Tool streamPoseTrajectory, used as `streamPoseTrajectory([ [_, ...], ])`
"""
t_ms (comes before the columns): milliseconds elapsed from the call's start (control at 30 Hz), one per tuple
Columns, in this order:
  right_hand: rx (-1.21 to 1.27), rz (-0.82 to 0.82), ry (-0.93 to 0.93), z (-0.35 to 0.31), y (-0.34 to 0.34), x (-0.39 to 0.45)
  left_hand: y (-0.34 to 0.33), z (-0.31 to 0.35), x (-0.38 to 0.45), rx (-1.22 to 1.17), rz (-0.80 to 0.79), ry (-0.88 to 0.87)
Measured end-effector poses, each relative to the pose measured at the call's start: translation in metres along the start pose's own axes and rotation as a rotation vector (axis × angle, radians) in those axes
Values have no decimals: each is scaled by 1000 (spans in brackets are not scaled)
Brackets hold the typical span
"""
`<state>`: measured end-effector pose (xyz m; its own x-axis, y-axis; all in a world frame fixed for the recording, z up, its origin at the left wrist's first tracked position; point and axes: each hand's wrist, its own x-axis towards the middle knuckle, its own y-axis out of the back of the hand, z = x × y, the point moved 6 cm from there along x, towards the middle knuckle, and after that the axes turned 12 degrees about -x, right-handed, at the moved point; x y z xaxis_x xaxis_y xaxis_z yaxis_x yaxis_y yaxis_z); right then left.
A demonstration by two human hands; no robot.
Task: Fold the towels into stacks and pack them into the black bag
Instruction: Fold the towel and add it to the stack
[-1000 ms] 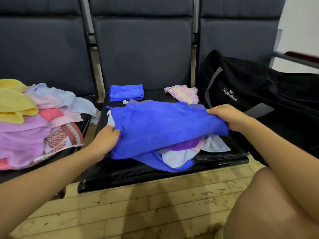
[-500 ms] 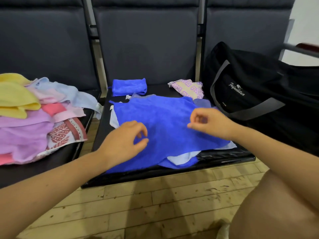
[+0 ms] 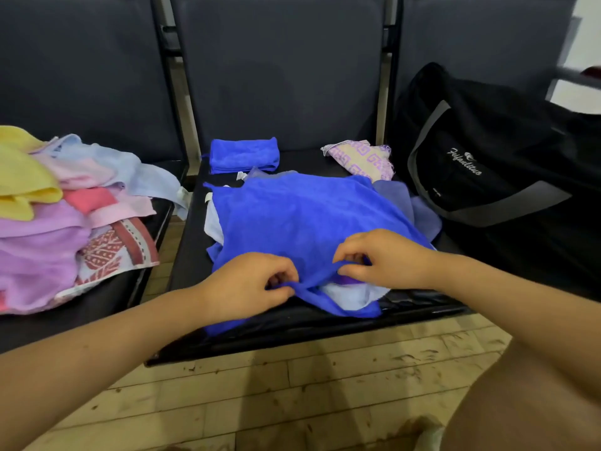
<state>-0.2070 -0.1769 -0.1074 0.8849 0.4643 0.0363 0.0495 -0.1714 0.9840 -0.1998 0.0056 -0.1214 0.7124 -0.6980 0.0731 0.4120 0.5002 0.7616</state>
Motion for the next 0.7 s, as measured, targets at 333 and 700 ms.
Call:
streamPoseTrajectory([
  [333,134,61,-183,13,2,29,14,-12,32,-117,152,235],
  [700,-70,366,-148,32,38,40,64,-22,31,196,352,35],
])
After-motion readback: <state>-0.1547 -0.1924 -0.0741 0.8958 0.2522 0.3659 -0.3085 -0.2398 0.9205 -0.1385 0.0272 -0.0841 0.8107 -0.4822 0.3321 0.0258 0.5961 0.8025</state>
